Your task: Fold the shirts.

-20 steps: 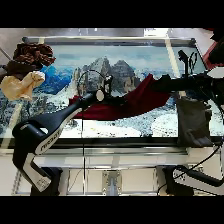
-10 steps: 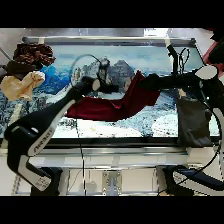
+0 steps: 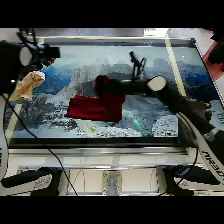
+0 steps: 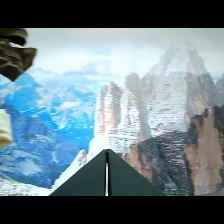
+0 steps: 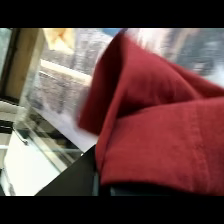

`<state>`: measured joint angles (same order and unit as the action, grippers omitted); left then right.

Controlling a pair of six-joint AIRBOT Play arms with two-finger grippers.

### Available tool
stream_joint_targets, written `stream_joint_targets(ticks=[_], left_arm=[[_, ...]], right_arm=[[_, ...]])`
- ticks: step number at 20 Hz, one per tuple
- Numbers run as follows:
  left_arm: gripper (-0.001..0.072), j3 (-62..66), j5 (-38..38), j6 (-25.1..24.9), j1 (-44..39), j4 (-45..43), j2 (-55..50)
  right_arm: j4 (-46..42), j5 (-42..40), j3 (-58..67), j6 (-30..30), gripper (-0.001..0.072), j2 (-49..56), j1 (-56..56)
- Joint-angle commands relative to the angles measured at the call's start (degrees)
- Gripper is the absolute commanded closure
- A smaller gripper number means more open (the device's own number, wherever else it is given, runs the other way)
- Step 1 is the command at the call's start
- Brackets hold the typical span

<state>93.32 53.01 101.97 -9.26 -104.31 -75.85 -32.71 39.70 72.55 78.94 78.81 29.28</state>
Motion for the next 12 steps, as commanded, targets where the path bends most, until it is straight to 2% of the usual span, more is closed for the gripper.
stream_joint_targets(ticks=[1, 2, 3, 8, 11, 12], left_arm=[[0.0699, 0.13, 4.35, -1.99, 5.03, -1.09, 2.49], [0.0699, 0.13, 5.38, -2.51, 5.42, -1.11, 2.49], [0.0699, 0.13, 5.95, -3.48, 5.40, -1.11, 2.49], [0.0699, 0.11, 6.08, -4.52, 5.38, -0.66, 2.49], [0.0699, 0.11, 6.67, -4.55, 5.38, -0.66, 2.49], [0.0699, 0.11, 7.19, -4.55, 5.38, -0.66, 2.49]], right_arm=[[6.25, -20.46, 0.07, 0.52, 0.0514, 4.72, 10.67], [7.17, -25.29, 0.07, 0.57, 0.0324, 5.07, 12.33], [7.50, -28.06, 0.09, 0.55, 0.0263, 5.05, 13.29], [3.37, -22.82, 3.21, 0.52, 0.0264, 4.90, 9.79], [-6.91, -13.97, 3.50, 1.79, 0.0272, 4.66, 3.63], [-11.82, -8.37, 3.50, 5.25, 0.0272, 4.68, 0.44]])
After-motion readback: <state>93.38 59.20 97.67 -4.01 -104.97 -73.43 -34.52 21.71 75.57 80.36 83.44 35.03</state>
